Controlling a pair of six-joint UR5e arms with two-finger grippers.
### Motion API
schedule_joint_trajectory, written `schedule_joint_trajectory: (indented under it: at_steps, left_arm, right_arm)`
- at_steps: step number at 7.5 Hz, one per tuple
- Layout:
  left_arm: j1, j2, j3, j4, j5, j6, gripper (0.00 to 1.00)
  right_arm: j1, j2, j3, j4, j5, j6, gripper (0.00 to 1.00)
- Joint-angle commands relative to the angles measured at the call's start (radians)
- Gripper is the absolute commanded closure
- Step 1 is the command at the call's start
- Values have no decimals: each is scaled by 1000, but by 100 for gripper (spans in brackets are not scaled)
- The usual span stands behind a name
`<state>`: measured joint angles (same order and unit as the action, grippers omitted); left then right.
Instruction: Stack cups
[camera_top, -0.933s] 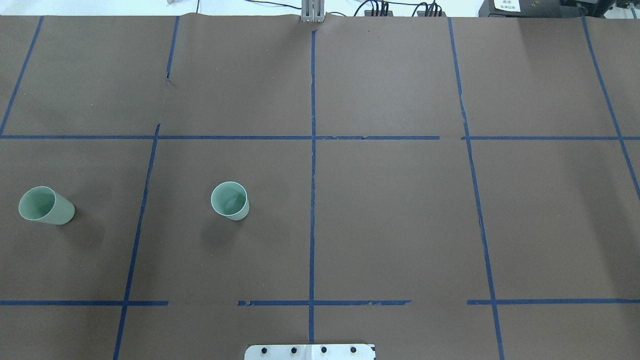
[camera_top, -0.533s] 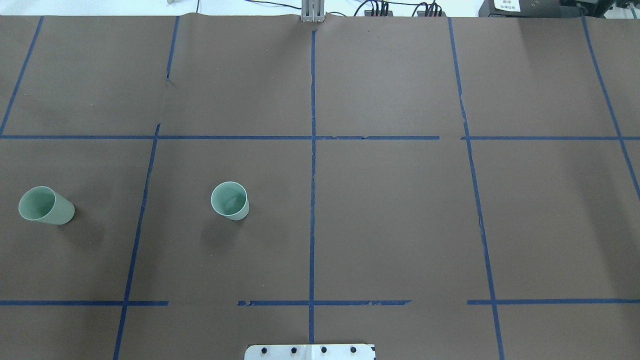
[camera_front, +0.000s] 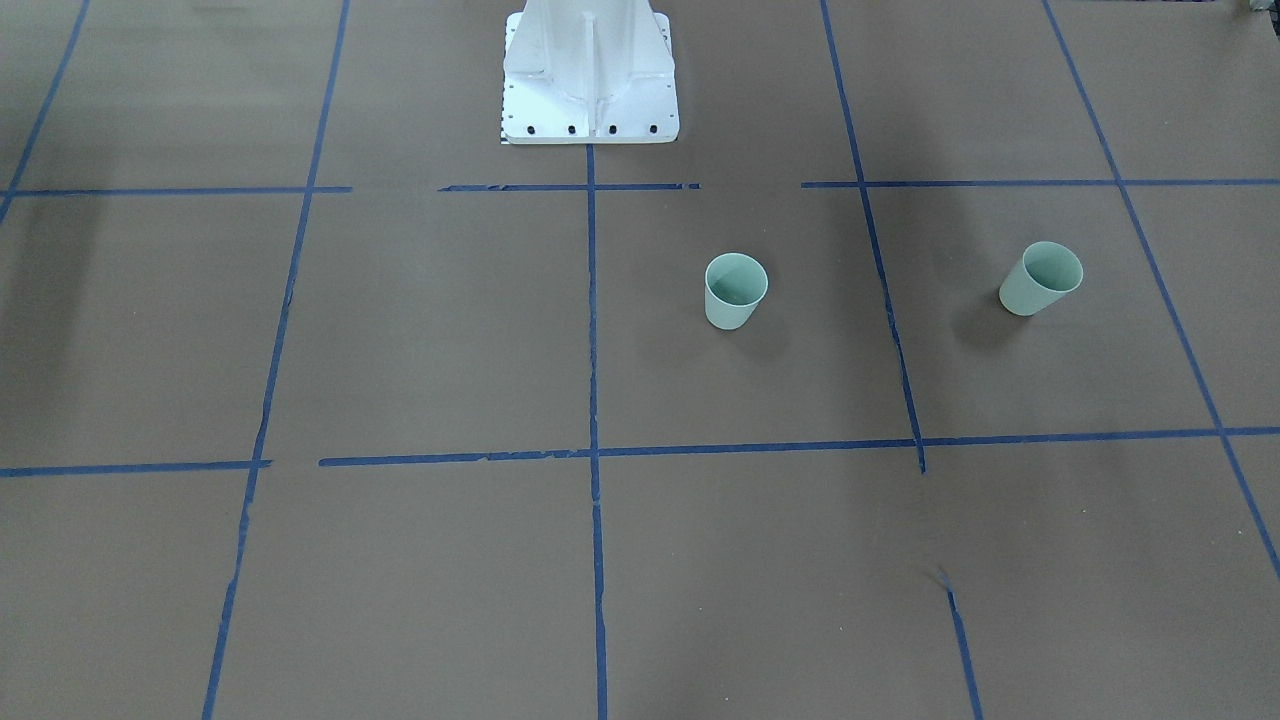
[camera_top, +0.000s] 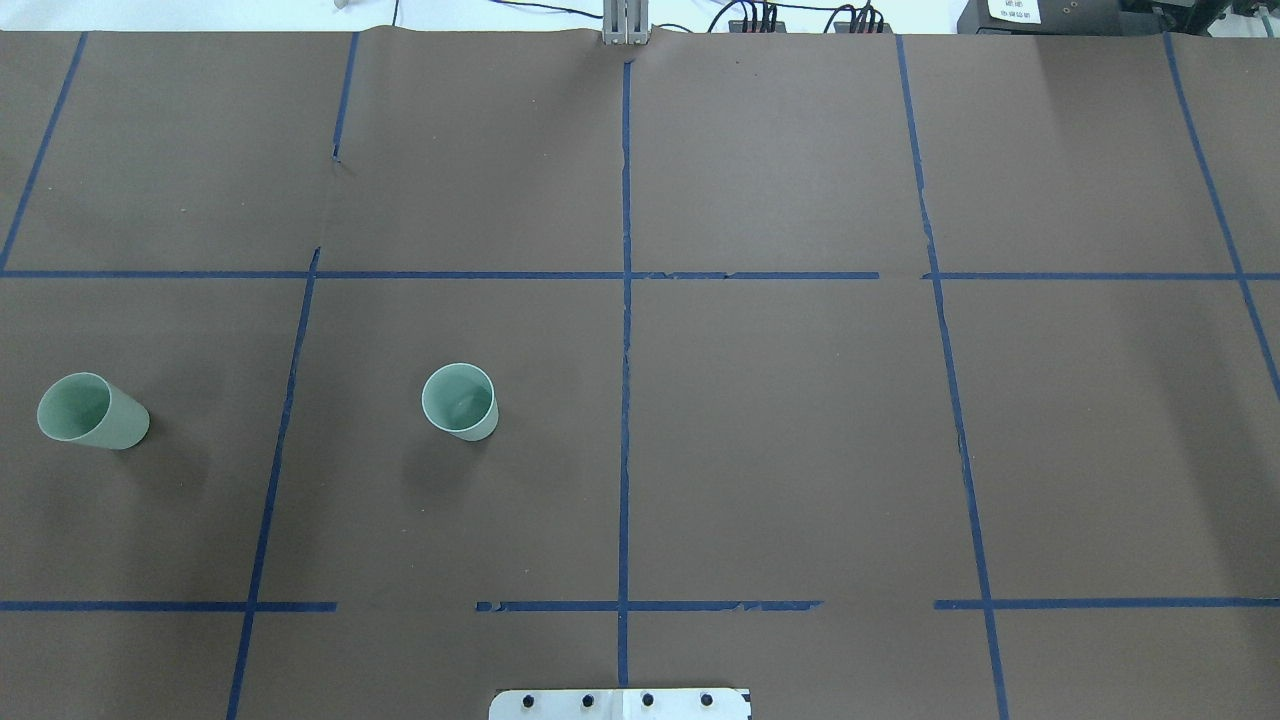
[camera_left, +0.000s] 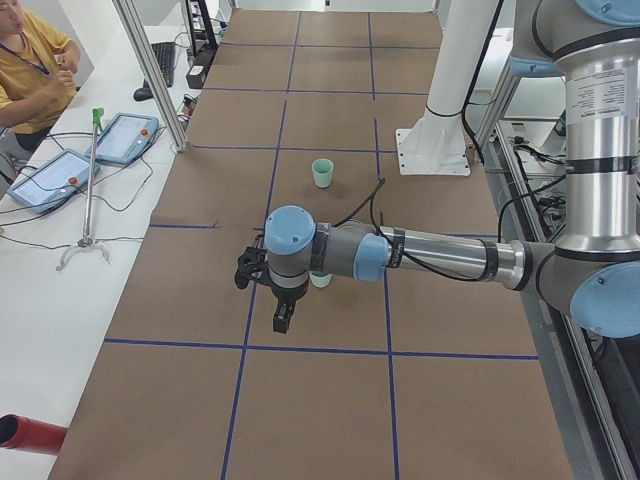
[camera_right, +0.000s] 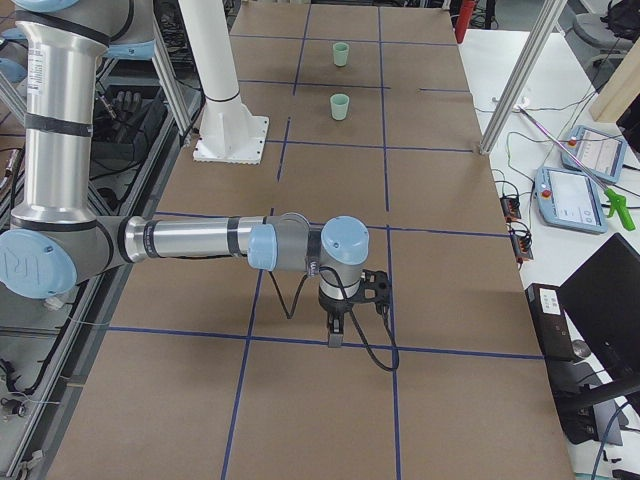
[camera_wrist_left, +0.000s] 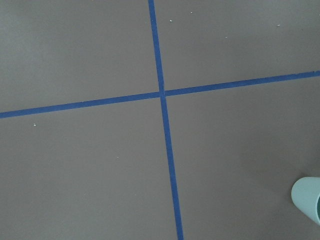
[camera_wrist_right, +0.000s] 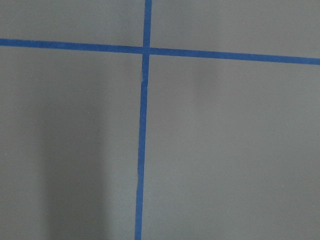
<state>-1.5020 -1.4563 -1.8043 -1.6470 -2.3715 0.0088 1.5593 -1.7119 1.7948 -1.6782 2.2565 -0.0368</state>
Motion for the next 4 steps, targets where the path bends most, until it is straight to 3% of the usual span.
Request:
schedule_joint_trajectory:
  at_steps: [1, 4]
  left_arm:
    - [150, 10, -3, -182, 6, -262, 0]
    - [355, 65, 6, -471, 101, -673, 0]
  right_arm:
    - [-1, 0, 0, 0, 0, 0, 0]
    - [1, 0, 0, 0, 0, 0, 0]
